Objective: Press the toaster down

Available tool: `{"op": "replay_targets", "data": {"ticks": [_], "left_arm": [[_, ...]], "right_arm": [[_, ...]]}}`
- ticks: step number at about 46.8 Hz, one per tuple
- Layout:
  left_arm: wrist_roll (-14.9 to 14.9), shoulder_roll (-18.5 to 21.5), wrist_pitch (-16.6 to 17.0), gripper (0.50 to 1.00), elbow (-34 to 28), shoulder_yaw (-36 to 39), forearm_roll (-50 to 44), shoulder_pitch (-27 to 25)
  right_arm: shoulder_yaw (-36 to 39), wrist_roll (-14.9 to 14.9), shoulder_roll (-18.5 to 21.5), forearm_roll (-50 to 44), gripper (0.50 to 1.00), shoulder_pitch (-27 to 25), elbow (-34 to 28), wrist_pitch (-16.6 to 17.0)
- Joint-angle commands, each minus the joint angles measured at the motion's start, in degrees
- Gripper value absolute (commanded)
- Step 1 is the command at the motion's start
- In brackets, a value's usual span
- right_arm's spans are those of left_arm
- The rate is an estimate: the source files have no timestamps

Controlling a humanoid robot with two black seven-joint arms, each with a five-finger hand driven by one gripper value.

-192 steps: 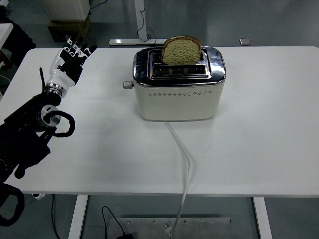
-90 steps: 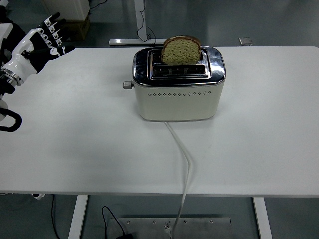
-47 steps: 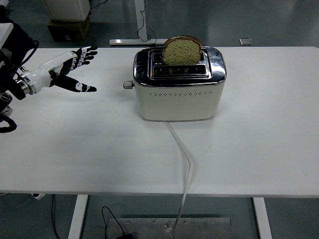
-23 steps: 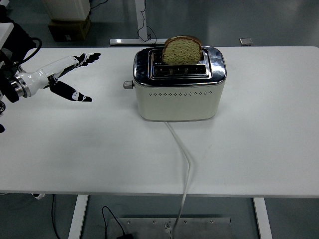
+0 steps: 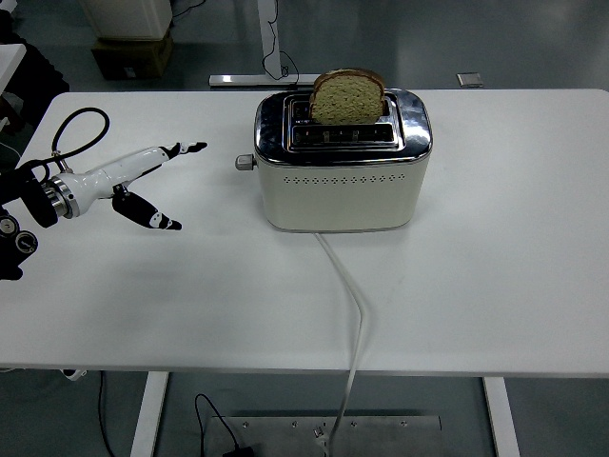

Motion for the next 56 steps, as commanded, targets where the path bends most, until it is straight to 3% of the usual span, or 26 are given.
{"op": "replay_targets", "data": {"ticks": [1, 56], "left_arm": [[0.4, -0.9, 0.1, 1.000, 0.1, 0.3, 1.0, -0.2], [0.8, -3.5, 0.1, 1.000, -1.3, 2.2, 5.6, -2.4]], "right_arm": [[0.0, 0.0, 0.0, 0.0, 0.998, 0.0, 0.0, 0.0], [0.0, 0.0, 0.0, 0.0, 0.998, 0.0, 0.0, 0.0]]}}
